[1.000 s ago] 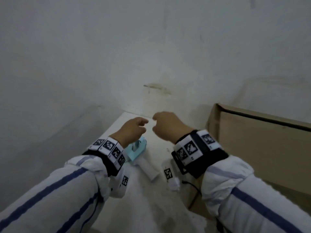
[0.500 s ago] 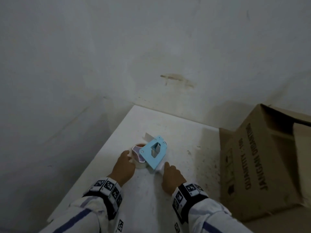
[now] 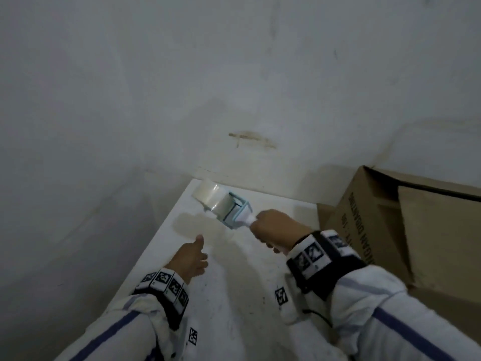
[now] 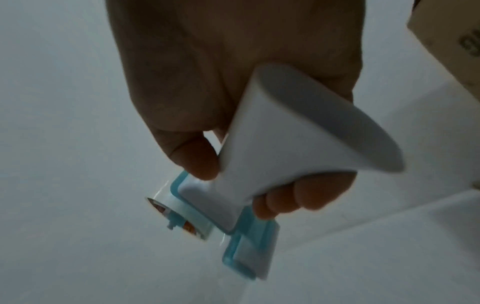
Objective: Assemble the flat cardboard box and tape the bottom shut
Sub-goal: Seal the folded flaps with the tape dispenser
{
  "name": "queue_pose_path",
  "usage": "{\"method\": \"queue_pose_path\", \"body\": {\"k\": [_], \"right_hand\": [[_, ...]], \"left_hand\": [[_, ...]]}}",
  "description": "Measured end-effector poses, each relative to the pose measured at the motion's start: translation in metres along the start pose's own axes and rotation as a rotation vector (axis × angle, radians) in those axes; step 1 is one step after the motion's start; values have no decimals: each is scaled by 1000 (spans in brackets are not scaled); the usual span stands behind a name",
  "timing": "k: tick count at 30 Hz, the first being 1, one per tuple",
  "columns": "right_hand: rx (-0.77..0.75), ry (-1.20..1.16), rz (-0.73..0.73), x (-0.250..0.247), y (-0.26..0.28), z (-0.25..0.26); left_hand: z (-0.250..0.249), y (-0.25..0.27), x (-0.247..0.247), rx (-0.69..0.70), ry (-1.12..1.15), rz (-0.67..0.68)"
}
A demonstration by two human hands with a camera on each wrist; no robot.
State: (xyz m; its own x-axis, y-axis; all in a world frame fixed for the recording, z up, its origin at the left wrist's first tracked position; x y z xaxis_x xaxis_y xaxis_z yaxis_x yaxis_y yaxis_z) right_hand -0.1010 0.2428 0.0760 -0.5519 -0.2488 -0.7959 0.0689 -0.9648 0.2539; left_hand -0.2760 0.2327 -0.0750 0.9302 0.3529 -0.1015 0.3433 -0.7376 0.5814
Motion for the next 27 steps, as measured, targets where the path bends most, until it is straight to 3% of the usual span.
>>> {"method": "queue_pose_path", "body": {"k": [5, 8, 16, 22, 27], "right_hand": [[96, -194, -42, -73, 36, 15], [115, -245, -52, -100, 46, 9], [204, -235, -91, -144, 67, -26], [43, -112, -222, -215, 86, -52], [36, -117, -294, -277, 101, -98]], "left_hand": [[-35, 35, 56, -214, 507, 342], [-64, 56, 82, -200, 646, 456], [-90, 84, 121, -112, 593, 240], [-143, 128, 161, 68, 647, 280], [-178, 164, 196, 266, 674, 246]]}}
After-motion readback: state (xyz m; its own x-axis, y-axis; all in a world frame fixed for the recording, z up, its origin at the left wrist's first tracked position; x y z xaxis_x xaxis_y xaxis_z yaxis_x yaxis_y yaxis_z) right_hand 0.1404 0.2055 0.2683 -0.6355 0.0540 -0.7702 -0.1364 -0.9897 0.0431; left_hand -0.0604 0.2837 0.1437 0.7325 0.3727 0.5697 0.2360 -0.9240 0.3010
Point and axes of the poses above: each hand's wrist, its own y-axis away from the middle knuckle, its own x-axis out of the palm, z = x × y, the point moved 7 cm from there along -y, towards the middle knuckle, and after that the axes turned 11 degrees about -z, right-handed, at the moved point
